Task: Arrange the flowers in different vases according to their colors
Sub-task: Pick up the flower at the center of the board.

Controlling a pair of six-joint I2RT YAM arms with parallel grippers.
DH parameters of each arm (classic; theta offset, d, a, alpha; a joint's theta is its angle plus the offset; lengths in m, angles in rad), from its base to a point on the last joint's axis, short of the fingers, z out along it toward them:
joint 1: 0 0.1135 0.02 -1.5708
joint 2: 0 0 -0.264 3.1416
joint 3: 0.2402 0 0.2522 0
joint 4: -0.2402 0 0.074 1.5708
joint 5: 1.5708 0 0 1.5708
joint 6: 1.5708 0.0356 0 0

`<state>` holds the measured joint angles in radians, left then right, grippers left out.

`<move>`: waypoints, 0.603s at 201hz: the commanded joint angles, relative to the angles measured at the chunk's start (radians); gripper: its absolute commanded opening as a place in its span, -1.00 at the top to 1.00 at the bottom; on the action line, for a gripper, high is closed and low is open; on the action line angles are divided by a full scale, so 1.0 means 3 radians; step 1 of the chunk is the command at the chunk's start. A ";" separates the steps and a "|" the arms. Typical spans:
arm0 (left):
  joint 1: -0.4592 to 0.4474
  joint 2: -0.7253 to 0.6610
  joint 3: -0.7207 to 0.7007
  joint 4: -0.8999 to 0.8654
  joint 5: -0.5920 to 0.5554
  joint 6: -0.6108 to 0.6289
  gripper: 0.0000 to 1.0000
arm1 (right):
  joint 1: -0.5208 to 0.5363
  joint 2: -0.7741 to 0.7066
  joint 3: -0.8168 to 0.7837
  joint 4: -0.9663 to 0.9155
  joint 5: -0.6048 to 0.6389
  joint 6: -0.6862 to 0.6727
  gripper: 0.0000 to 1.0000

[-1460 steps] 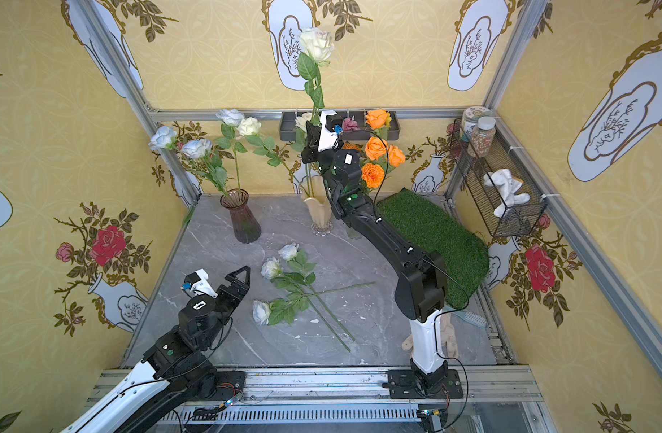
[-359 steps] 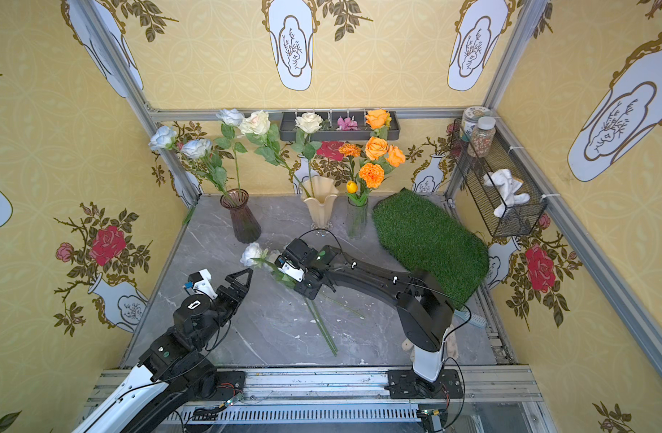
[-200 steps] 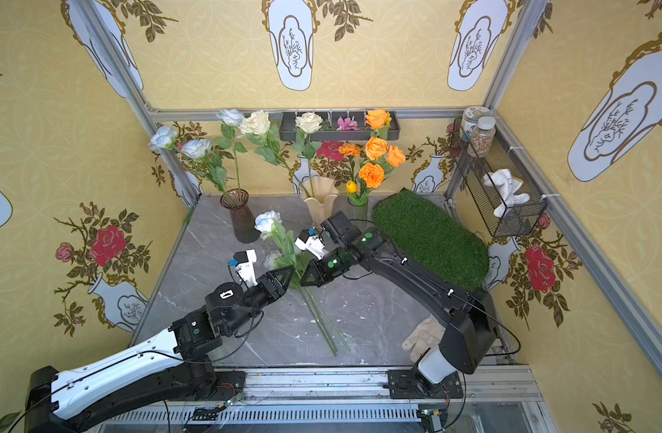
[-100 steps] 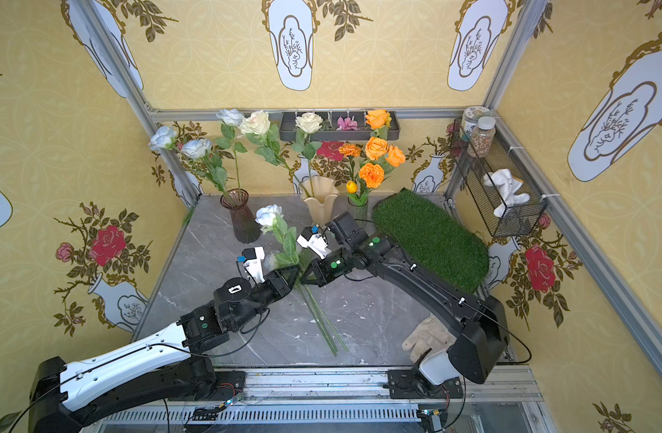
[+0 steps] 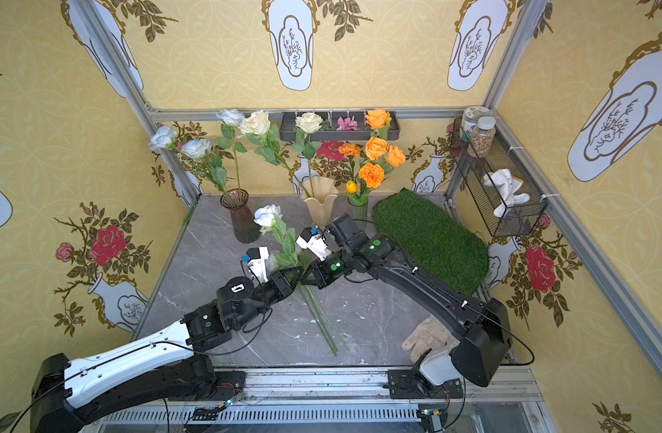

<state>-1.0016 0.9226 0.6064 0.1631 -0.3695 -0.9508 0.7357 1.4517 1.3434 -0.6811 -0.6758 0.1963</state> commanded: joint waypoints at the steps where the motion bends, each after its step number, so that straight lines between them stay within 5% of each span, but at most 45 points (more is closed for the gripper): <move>1: 0.0005 0.0015 0.0024 0.0116 0.0056 0.0035 0.47 | 0.0022 -0.0020 -0.0008 0.0107 0.0064 -0.0081 1.00; 47: 0.0020 -0.0029 0.0041 0.0006 -0.0001 0.0049 0.87 | 0.0028 -0.0042 -0.0048 0.0124 0.0169 -0.0121 0.99; 60: 0.0025 -0.0037 0.0084 -0.0075 -0.0016 0.0073 0.99 | 0.0028 -0.0061 -0.0070 0.0155 0.0227 -0.0127 0.65; 98: 0.0035 -0.0072 0.0263 -0.0423 -0.0152 0.0193 1.00 | 0.0017 -0.0101 -0.0083 0.0221 0.0431 -0.0176 0.08; 103: 0.0042 -0.0099 0.0297 -0.0523 -0.0200 0.0219 1.00 | 0.0016 -0.0129 -0.0106 0.0261 0.0512 -0.0178 -0.17; 115: 0.0084 -0.0180 0.0377 -0.0783 -0.0341 0.0268 1.00 | -0.0001 -0.0251 -0.0206 0.0409 0.0789 -0.0166 -0.41; 121: 0.0122 -0.0238 0.0419 -0.0935 -0.0401 0.0309 1.00 | -0.0011 -0.0335 -0.0281 0.0491 0.0958 -0.0151 -0.76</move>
<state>-0.9886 0.8909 0.6933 0.0330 -0.4015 -0.9131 0.7387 1.4124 1.3029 -0.6395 -0.5568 0.1524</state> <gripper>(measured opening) 0.084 0.671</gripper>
